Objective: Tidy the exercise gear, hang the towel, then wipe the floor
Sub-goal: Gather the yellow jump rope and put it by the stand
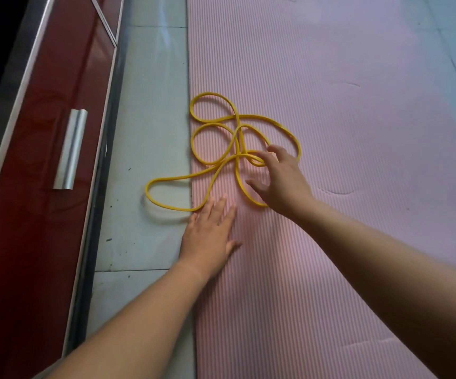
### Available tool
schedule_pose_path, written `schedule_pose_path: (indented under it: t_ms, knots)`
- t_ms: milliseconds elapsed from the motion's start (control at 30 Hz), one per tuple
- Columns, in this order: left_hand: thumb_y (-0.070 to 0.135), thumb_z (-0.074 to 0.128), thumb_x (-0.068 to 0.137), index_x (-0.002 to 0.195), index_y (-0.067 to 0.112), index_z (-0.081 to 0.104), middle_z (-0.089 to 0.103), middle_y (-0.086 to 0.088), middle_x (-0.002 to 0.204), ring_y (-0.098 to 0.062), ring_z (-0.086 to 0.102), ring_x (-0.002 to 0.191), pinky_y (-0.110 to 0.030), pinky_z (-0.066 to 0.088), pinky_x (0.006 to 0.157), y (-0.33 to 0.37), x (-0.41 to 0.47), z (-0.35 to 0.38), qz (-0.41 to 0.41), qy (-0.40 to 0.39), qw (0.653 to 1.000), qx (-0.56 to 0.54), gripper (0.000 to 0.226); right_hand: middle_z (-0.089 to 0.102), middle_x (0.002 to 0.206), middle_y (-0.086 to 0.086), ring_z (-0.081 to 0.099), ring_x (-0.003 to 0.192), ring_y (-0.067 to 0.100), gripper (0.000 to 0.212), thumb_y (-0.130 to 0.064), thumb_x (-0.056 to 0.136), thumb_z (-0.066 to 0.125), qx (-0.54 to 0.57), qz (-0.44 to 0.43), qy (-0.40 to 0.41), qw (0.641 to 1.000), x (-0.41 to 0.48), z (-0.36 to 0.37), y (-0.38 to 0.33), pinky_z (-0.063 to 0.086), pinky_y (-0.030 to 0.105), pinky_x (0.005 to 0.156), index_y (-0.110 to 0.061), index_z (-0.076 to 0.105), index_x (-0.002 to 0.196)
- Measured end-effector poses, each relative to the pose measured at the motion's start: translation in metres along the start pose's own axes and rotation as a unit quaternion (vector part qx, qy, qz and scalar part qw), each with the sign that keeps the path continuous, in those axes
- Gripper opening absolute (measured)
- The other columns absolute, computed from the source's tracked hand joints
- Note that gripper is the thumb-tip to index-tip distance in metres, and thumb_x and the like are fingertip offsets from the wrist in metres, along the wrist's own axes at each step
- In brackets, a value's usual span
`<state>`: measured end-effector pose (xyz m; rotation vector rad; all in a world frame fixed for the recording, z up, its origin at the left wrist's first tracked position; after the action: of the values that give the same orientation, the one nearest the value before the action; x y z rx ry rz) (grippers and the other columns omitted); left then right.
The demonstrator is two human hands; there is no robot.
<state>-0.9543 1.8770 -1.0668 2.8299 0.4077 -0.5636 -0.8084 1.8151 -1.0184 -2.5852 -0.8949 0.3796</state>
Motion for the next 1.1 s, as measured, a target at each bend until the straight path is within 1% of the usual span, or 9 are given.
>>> schedule_pose_path:
  t_ms: [133, 267, 333, 400, 500, 633, 767, 933, 1100]
  knots:
    - [0.053, 0.040, 0.091, 0.149, 0.024, 0.002, -0.008, 0.001, 0.158, -0.021, -0.007, 0.144, -0.041, 0.011, 0.115, 0.000, 0.001, 0.000, 0.000, -0.004, 1.000, -0.002, 0.075, 0.034, 0.146, 0.008, 0.035, 0.130, 0.031, 0.059, -0.040, 0.083, 0.064, -0.017, -0.008, -0.010, 1.000, 0.016, 0.009, -0.001, 0.035, 0.043, 0.104, -0.020, 0.044, 0.135]
    - [0.051, 0.043, 0.091, 0.149, 0.025, 0.003, -0.006, 0.001, 0.158, -0.020, -0.007, 0.144, -0.041, 0.012, 0.115, 0.000, 0.001, 0.001, -0.003, -0.011, 1.000, -0.008, 0.075, 0.031, 0.148, 0.004, 0.032, 0.132, 0.030, 0.066, -0.047, 0.081, 0.063, -0.048, 0.014, -0.023, 0.998, 0.025, 0.015, 0.002, 0.034, 0.044, 0.105, -0.024, 0.039, 0.139]
    - [0.051, 0.043, 0.091, 0.149, 0.025, 0.002, -0.007, 0.001, 0.158, -0.020, -0.007, 0.144, -0.041, 0.012, 0.115, 0.000, 0.001, 0.001, -0.002, -0.011, 1.000, -0.009, 0.076, 0.033, 0.148, 0.002, 0.031, 0.132, 0.028, 0.065, -0.049, 0.081, 0.062, -0.077, 0.026, -0.031, 0.996, 0.025, 0.018, 0.005, 0.035, 0.045, 0.102, -0.027, 0.039, 0.138]
    - [0.051, 0.042, 0.091, 0.149, 0.026, 0.001, -0.009, 0.001, 0.158, -0.020, -0.007, 0.145, -0.041, 0.012, 0.115, -0.001, 0.001, 0.001, -0.003, -0.008, 1.000, -0.009, 0.076, 0.036, 0.145, -0.002, 0.031, 0.132, 0.025, 0.059, -0.046, 0.082, 0.062, -0.091, 0.036, -0.027, 0.995, 0.023, 0.021, 0.007, 0.034, 0.045, 0.099, -0.031, 0.041, 0.135]
    - [0.052, 0.043, 0.091, 0.149, 0.028, 0.000, -0.009, 0.002, 0.158, -0.020, -0.006, 0.145, -0.040, 0.012, 0.114, -0.001, 0.002, 0.000, -0.003, -0.005, 1.000, -0.016, 0.076, 0.039, 0.141, -0.006, 0.034, 0.130, 0.021, 0.052, -0.038, 0.083, 0.062, -0.064, 0.052, -0.014, 0.997, 0.018, 0.022, 0.014, 0.034, 0.044, 0.096, -0.036, 0.045, 0.132]
    - [0.053, 0.043, 0.090, 0.149, 0.029, 0.001, -0.007, 0.002, 0.158, -0.020, -0.004, 0.145, -0.039, 0.013, 0.114, -0.002, 0.004, 0.000, -0.001, -0.003, 1.000, -0.016, 0.076, 0.050, 0.129, -0.001, 0.043, 0.120, 0.024, 0.043, -0.029, 0.082, 0.065, -0.015, 0.049, 0.014, 0.999, 0.015, 0.016, 0.018, 0.043, 0.042, 0.090, -0.030, 0.056, 0.124]
    - [0.052, 0.043, 0.091, 0.149, 0.028, 0.004, -0.005, 0.002, 0.158, -0.019, -0.002, 0.145, -0.038, 0.013, 0.114, -0.001, 0.002, 0.000, -0.001, 0.005, 1.000, -0.016, 0.074, 0.057, 0.114, 0.002, 0.050, 0.109, 0.026, 0.030, -0.022, 0.083, 0.065, 0.008, 0.053, 0.013, 0.998, 0.004, 0.014, 0.019, 0.045, 0.040, 0.086, -0.024, 0.064, 0.113]
    - [0.047, 0.038, 0.094, 0.148, 0.029, 0.006, -0.004, 0.003, 0.158, -0.019, -0.002, 0.145, -0.041, 0.012, 0.116, 0.002, -0.011, 0.003, -0.006, 0.010, 1.000, -0.015, 0.066, 0.059, 0.109, 0.004, 0.053, 0.106, 0.025, 0.029, -0.019, 0.082, 0.065, 0.028, 0.051, 0.007, 0.998, -0.010, 0.014, 0.025, 0.045, 0.038, 0.084, -0.022, 0.066, 0.111]
    - [0.046, 0.038, 0.094, 0.148, 0.030, 0.006, -0.002, 0.005, 0.158, -0.019, 0.000, 0.144, -0.040, 0.021, 0.114, 0.004, -0.022, 0.004, -0.001, 0.003, 0.999, -0.033, 0.065, 0.062, 0.108, 0.004, 0.057, 0.103, 0.026, 0.028, -0.015, 0.080, 0.065, 0.037, 0.052, 0.022, 0.998, -0.012, 0.009, 0.030, 0.047, 0.037, 0.082, -0.021, 0.068, 0.108]
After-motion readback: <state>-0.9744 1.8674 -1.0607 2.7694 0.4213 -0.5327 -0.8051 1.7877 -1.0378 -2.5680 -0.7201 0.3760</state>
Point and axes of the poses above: each hand's wrist, its own x-axis towards the middle knuckle, its own z-axis out of the palm, y = z × x, the point moved 8 cm from there along x, towards the middle knuckle
